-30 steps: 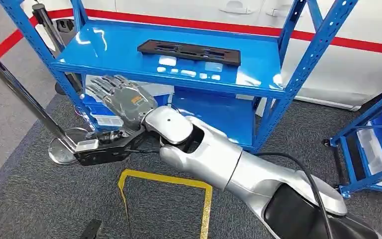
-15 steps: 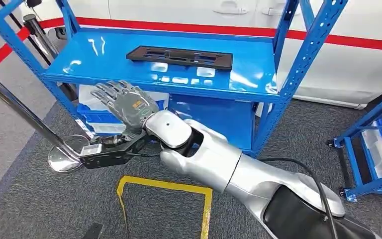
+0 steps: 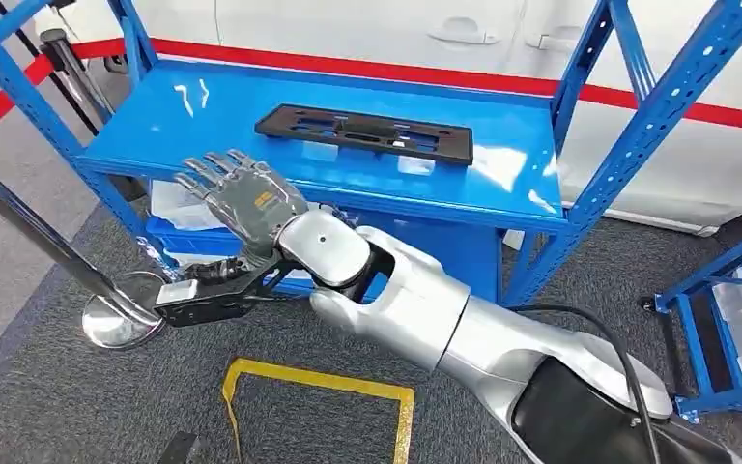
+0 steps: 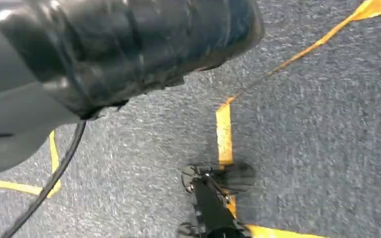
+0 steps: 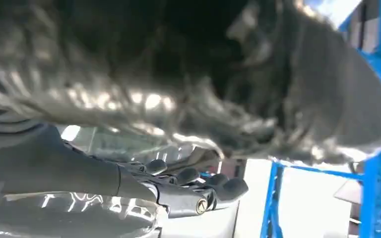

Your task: Take the parts from the cabinet and place them on the table.

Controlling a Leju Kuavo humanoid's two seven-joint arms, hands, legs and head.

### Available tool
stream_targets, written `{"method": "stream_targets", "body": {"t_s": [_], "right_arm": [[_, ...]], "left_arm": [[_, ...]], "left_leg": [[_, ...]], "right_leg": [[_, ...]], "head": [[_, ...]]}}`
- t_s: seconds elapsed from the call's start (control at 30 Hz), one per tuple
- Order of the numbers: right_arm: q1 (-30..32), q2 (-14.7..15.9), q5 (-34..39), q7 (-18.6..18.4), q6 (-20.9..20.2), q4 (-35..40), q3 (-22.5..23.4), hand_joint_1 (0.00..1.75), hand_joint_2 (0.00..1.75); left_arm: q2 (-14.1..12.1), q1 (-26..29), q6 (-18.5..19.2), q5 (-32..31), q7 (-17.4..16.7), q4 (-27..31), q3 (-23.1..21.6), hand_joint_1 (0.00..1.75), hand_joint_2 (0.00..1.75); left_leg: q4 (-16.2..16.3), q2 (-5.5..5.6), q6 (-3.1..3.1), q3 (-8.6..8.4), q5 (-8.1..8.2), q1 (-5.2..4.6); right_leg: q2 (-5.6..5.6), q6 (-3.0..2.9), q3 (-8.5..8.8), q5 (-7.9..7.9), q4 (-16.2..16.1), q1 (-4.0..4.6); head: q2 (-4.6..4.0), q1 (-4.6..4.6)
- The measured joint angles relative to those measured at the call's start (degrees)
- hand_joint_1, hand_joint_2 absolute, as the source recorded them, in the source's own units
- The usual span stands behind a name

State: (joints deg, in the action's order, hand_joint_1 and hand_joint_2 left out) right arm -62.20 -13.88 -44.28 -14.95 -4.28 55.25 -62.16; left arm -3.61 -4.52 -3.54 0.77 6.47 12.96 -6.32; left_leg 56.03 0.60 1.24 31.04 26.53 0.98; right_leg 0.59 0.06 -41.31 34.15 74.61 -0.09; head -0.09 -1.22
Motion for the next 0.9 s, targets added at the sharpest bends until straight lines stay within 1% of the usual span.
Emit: {"method": "stream_targets", "body": {"t_s": [0.03, 0.07, 0.1, 0.13, 0.17, 0.2, 0.23, 0.27, 0.3, 0.33, 0.37, 0.4, 0.43, 0.47, 0.5, 0.53, 0.57, 0.6, 0.63, 0.67, 0.7, 0.77, 0.8, 0.83, 0.87, 0.9], "right_arm": [[-0.11, -0.07, -0.19, -0.24, -0.15, 0.00, -0.02, 0.00, 0.00], [-0.22, -0.07, -0.28, -0.37, -0.24, 0.00, 0.00, 0.00, 0.00], [-0.22, -0.07, -0.46, -0.39, -0.24, -0.02, 0.00, 0.00, 0.00], [-0.18, 0.04, -0.50, -0.41, -0.33, -0.22, -0.02, 0.00, 0.00], [-0.20, -0.02, -0.54, -0.50, -0.44, -0.26, -0.04, 0.00, 0.00], [-0.27, -0.24, -0.61, -0.50, -0.48, -0.26, -0.04, 0.00, 0.00], [-0.43, -0.26, -0.63, -0.57, -0.48, -0.28, -0.04, 0.00, 0.00], [-0.78, -0.42, -0.70, -0.61, -0.46, -0.24, -0.04, 0.00, 0.00], [-1.00, -0.72, -0.70, -0.61, -0.46, -0.26, -0.04, 0.00, 0.00], [-1.12, -0.83, -0.70, -0.61, -0.44, -0.26, -0.04, 0.00, 0.00], [-1.23, -0.98, -0.70, -0.61, -0.44, -0.26, -0.04, 0.00, 0.00], [-1.18, -1.07, -0.68, -0.59, -0.48, -0.26, -0.04, 0.00, 0.00], [-1.05, -1.07, -0.50, -0.59, -0.48, -0.33, -0.04, 0.00, 0.00], [-0.97, -1.07, -0.44, -0.59, -0.48, -0.42, -0.04, 0.00, 0.00], [-0.97, -1.07, -0.41, -0.59, -0.50, -0.55, -0.04, 0.00, 0.00], [-1.02, -1.16, -0.37, -0.50, -0.52, -0.63, -0.04, 0.00, 0.00], [-1.09, -1.29, -0.37, -0.33, -0.61, -0.72, -0.04, 0.00, 0.00], [-1.17, -1.46, -0.48, -0.19, -0.68, -0.77, -0.04, 0.00, 0.00], [-1.26, -1.44, -0.70, -0.13, -0.70, -0.92, -0.04, 0.00, 0.00], [-1.34, -1.58, -1.03, -0.19, -0.81, -0.96, -0.07, 0.00, 0.00], [-1.44, -1.77, -1.31, -1.00, -0.92, -1.00, -0.07, 0.00, 0.00], [-1.73, -1.88, -2.01, -3.19, -1.35, -1.29, -0.07, 0.00, 0.00], [-1.95, -2.10, -2.01, -3.91, -1.66, -1.44, -0.07, 0.00, 0.00], [-2.11, -2.23, -1.90, -4.42, -1.73, -1.93, -0.07, 0.00, 0.00], [-2.42, -2.47, -1.61, -4.57, -1.62, -2.71, -0.07, 0.00, 0.00], [-2.54, -2.76, -1.55, -4.57, -1.46, -3.50, -0.07, 0.00, 0.00]], "left_arm": [[0.09, 0.05, 0.02, 0.15, 0.00, 0.00, 0.00, 0.00, 0.00], [0.24, 0.03, 0.02, 0.28, 0.04, 0.00, 0.00, 0.00, 0.00], [0.28, 0.05, 0.02, 0.31, 0.07, 0.00, 0.00, 0.00, 0.00], [0.31, 0.04, 0.02, 0.31, 0.07, -0.04, -0.02, 0.00, 0.00], [0.35, 0.01, 0.04, 0.31, 0.11, -0.04, -0.02, 0.00, 0.00], [0.35, -0.02, 0.04, 0.33, 0.11, -0.04, -0.02, 0.00, 0.00], [0.39, -0.07, 0.09, 0.33, 0.13, -0.04, -0.02, 0.00, 0.00], [0.42, -0.16, 0.09, 0.33, 0.15, -0.04, -0.02, 0.00, 0.00], [0.42, -0.24, 0.09, 0.33, 0.15, -0.04, -0.02, 0.00, 0.00], [0.50, -0.39, 0.09, 0.33, 0.24, -0.04, -0.04, 0.00, 0.00], [0.50, -0.54, 0.09, 0.31, 0.26, -0.04, -0.04, 0.00, 0.00], [0.48, -0.58, 0.09, 0.33, 0.26, -0.04, -0.04, 0.00, 0.00], [0.48, -0.57, 0.11, 0.33, 0.26, -0.04, -0.07, 0.00, 0.00], [0.48, -0.39, 0.24, 0.37, 0.24, -0.04, -0.07, 0.00, 0.00], [0.48, -0.16, 0.35, 0.39, 0.22, -0.04, -0.09, 0.00, 0.00], [0.48, -0.10, 0.42, 0.39, 0.28, -0.04, -0.11, 0.00, 0.00], [0.48, -0.16, 0.44, 0.41, 0.35, -0.04, -0.13, 0.00, 0.00], [0.48, -0.18, 0.44, 0.41, 0.42, -0.04, -0.18, 0.00, 0.00], [0.46, -0.10, 0.46, 0.41, 0.48, -0.07, -0.26, 0.00, 0.00], [0.44, -0.25, 0.50, 0.44, 0.52, -0.07, -0.35, 0.00, 0.00], [0.44, -0.36, 0.52, 0.46, 0.59, -0.07, -0.44, 0.00, 0.00], [0.39, -0.14, 0.41, 0.59, 0.55, -0.07, -0.48, 0.00, 0.00], [0.50, -0.16, 0.31, 0.66, 0.55, -0.07, -0.52, 0.00, 0.00], [0.50, -0.23, 0.17, 0.76, 0.63, -0.07, -0.57, 0.00, 0.00], [0.50, -0.37, 0.06, 0.79, 0.74, -0.07, -0.70, 0.00, 0.00], [0.50, -0.52, 0.00, 0.83, 0.83, -0.07, -0.83, 0.00, 0.00]], "left_leg": [[0.00, 0.09, -0.14, -1.00, 0.72, 0.13], [0.00, 0.17, -0.37, -2.02, 1.47, 0.26], [-0.01, 0.19, -0.72, -2.66, 2.23, 0.31], [0.57, 0.28, -1.11, -3.15, 2.96, 0.13], [0.55, 0.64, -1.52, -2.82, 3.45, 0.13], [0.47, 0.49, -2.06, -2.56, 4.02, 0.04], [1.00, 0.44, -2.31, -3.16, 3.85, 0.21], [1.02, 0.43, -2.40, -3.36, 3.80, 0.23], [2.61, 0.15, -2.53, -2.44, 3.72, 0.33], [5.73, -0.05, -2.72, -0.99, 3.51, 0.32], [9.47, -0.17, -2.92, 1.36, 4.26, 0.33], [13.66, -0.19, -3.13, 4.37, 6.07, 0.33], [16.48, -0.19, -3.30, 6.78, 7.89, 0.31], [17.73, -0.19, -3.32, 8.54, 9.08, 0.31], [16.82, -0.19, -3.21, 9.25, 8.72, 0.31], [14.17, -0.19, -3.01, 8.98, 6.76, 0.30], [9.89, -0.19, -2.60, 8.07, 3.01, 0.21], [5.34, -0.19, -2.09, 7.03, -1.34, 0.01], [1.92, -0.20, -1.45, 6.76, -4.89, -0.34], [1.90, -0.38, -1.27, 6.98, -2.96, -0.77], [1.93, -0.30, -1.05, 6.59, -3.82, -0.88], [1.84, -0.23, -0.78, 6.51, -3.82, -1.00], [0.80, -0.36, -0.55, 5.85, -4.10, -0.09], [0.40, -0.40, -0.45, 5.33, -4.01, -0.24], [0.41, -0.44, -0.16, 5.04, -3.80, -0.19], [0.45, -0.44, 0.15, 4.86, -3.57, -0.19]], "right_leg": [[-0.01, -0.03, 0.20, -2.62, -3.20, -0.02], [-0.02, -0.11, 0.97, -6.51, -7.75, -0.02], [-0.05, -0.18, 1.63, -11.25, -12.22, -0.04], [-0.03, -0.43, 1.13, -13.87, -15.36, 0.03], [-0.03, -1.14, 1.51, -12.09, -14.85, 0.15], [0.05, -1.53, 1.60, -12.97, -14.67, 0.29], [0.07, -2.01, 1.64, -12.56, -14.76, 0.43], [0.15, -2.43, 2.04, -12.29, -14.88, 0.38], [0.19, -2.70, 2.81, -12.06, -15.11, 0.10], [0.17, -3.19, 3.37, -11.62, -15.21, 0.04], [0.16, -3.52, 3.74, -11.25, -15.22, 0.06], [0.17, -3.58, 4.20, -10.79, -15.22, 0.13], [0.20, -3.62, 4.69, -10.32, -15.22, 0.26], [0.27, -3.70, 5.37, -9.84, -15.20, 0.39], [0.46, -3.70, 6.16, -9.25, -15.15, 0.51], [0.47, -3.68, 6.99, -8.68, -15.11, 0.64], [0.48, -3.65, 7.88, -8.10, -15.11, 0.79], [0.48, -3.59, 8.67, -7.55, -15.13, 0.88], [0.46, -3.48, 8.67, -7.11, -15.19, 0.84], [0.60, -3.15, 8.84, -6.92, -15.07, 0.97], [0.63, -2.70, 8.60, -6.59, -14.99, 0.90], [0.63, -2.18, 8.87, -6.28, -15.29, 0.80], [0.56, -1.83, 8.67, -5.60, -14.96, 1.14], [0.25, -1.36, 8.31, -4.78, -13.58, 1.05], [0.17, -1.02, 6.59, -2.92, -10.07, 0.82], [0.17, -0.75, 4.14, -1.11, -5.45, 0.52]], "head": [[0.00, 0.02], [0.00, 0.02], [-0.02, 0.07], [-0.02, 0.24], [0.00, 0.17], [0.00, 0.04], [0.00, 0.24], [-0.02, 0.11], [0.00, 0.18], [-0.02, -0.02], [0.00, -0.28], [0.00, -0.22], [0.00, -0.18], [0.00, -0.24], [0.00, -0.20], [0.00, -0.20], [0.00, -0.22], [0.00, -0.17], [-0.02, -0.13], [0.00, -0.17], [0.00, -0.26], [0.00, -0.19], [0.00, -0.11], [0.00, -0.02], [0.00, 0.18], [0.00, 0.18]]}}
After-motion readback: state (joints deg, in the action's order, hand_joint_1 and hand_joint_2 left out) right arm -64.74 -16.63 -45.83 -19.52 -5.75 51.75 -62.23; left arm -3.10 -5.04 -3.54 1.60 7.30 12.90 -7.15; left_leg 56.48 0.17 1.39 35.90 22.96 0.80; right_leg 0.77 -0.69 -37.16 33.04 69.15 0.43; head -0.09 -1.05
